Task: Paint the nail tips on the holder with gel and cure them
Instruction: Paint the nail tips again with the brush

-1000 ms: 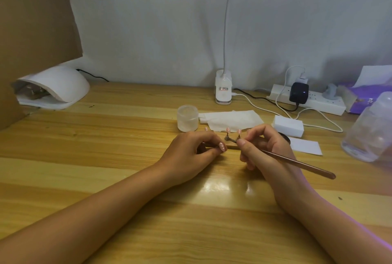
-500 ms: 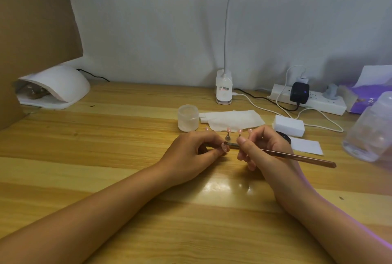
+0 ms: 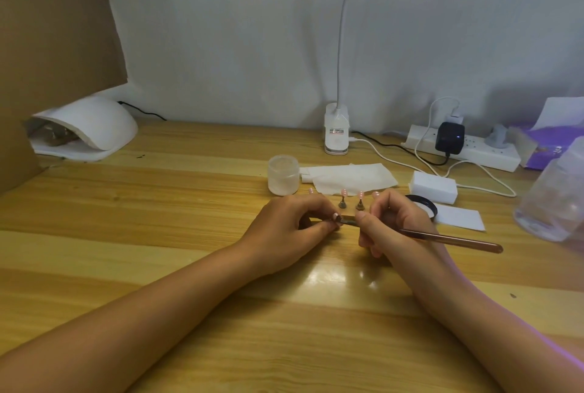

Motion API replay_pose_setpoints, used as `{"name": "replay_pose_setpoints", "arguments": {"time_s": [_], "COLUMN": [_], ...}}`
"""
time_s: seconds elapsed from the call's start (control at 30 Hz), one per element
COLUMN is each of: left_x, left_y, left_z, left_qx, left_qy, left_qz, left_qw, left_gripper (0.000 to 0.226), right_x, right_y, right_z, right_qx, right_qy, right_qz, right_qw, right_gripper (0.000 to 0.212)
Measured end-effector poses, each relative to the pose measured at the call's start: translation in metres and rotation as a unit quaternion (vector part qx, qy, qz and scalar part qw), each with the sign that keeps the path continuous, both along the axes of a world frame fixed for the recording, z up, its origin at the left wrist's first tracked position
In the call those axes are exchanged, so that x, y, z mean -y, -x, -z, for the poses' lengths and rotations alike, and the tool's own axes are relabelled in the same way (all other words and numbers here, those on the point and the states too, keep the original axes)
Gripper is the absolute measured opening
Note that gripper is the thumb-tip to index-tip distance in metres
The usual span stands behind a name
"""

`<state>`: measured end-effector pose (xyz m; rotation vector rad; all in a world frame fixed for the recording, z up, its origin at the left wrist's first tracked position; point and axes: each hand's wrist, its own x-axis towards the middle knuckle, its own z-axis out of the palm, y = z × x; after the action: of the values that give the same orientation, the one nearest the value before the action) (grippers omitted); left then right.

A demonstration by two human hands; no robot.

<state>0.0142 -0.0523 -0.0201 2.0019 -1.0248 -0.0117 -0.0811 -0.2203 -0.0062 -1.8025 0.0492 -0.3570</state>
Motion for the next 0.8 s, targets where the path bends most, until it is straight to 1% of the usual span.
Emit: {"name": "replay_pose_setpoints", "arguments": {"time_s": [0.27, 0.37, 0.53, 0.67, 0.73, 0.8], "left_x": [0.0001, 0.0003, -0.0003, -0.0004, -0.0004, -0.0004], "left_y": [0.0015, 0.0013, 0.0017, 0.0023, 0.0028, 0.0033], "left_z": [-0.0023, -0.0025, -0.0035, -0.0039, -0.0044, -0.0051], "left_qx": [-0.014, -0.022, -0.029, -0.026, -0.023, -0.020], "left_qy": [0.011, 0.014, 0.009, 0.010, 0.011, 0.010], "left_qz": [0.007, 0.001, 0.001, -0.004, -0.003, -0.002], "left_qw": [1.000, 1.000, 1.000, 1.000, 1.000, 1.000], "left_gripper": [0.009, 0.008, 0.011, 0.012, 0.011, 0.010], "right_x": [0.0010, 0.0017, 0.0020, -0.0008, -0.0006, -0.0006], "right_y": [-0.0011, -0.0002, -0.0001, 0.0017, 0.0022, 0.0025], "right_z": [0.0022, 0.0022, -0.0005, -0.0014, -0.0012, -0.0013], "right_qx": [0.002, 0.014, 0.029, 0.036, 0.032, 0.023], "right_qy": [-0.006, -0.026, -0.096, -0.088, -0.084, -0.072], "right_qz": [0.014, 0.039, 0.079, 0.076, 0.080, 0.079], "right_qw": [1.000, 0.999, 0.992, 0.993, 0.993, 0.994], "right_gripper": [0.015, 0.014, 0.020, 0.031, 0.031, 0.027]}}
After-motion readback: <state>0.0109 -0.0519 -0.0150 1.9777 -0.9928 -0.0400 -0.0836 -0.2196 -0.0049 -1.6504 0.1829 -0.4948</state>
